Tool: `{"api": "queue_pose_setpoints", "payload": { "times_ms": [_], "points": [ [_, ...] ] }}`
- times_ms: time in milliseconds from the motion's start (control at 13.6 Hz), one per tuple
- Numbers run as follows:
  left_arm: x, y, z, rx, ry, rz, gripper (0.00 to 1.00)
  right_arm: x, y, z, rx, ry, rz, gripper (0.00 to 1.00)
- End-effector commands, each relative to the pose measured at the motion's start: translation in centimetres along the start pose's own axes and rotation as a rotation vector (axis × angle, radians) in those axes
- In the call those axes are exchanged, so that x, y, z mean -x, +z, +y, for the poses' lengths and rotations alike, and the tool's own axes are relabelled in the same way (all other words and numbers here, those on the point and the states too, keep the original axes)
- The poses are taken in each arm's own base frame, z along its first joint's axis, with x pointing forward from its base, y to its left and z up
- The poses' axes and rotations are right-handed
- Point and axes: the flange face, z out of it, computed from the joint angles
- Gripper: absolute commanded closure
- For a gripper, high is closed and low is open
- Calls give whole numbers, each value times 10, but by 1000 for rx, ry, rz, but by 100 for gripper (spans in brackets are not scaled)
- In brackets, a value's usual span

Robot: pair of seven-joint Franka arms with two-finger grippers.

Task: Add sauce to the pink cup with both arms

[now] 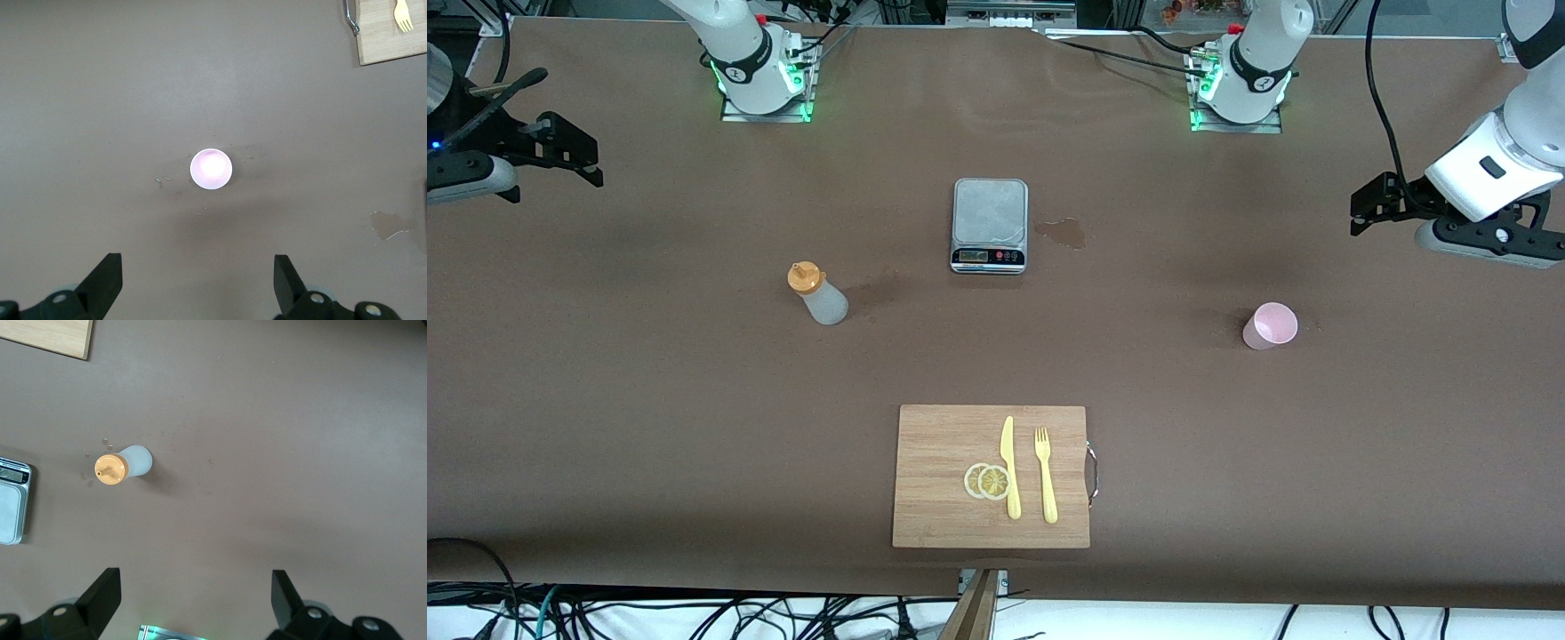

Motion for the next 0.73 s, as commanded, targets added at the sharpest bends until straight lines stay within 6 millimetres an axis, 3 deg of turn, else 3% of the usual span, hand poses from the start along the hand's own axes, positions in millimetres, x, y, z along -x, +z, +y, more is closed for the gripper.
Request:
{"api": "queue_pose_setpoints", "payload": {
  "times_ms": [0, 440, 660],
  "points": [
    [2, -2, 3, 22, -4, 14, 0, 3, -6, -3, 5, -20, 6, 0],
    [-6, 2, -2, 25, -11, 4, 0, 4, -12, -1, 0, -30, 17, 0],
    [-8, 2, 4, 22, 1, 5, 0, 6, -12, 0, -4, -27, 14, 0]
  ]
}}
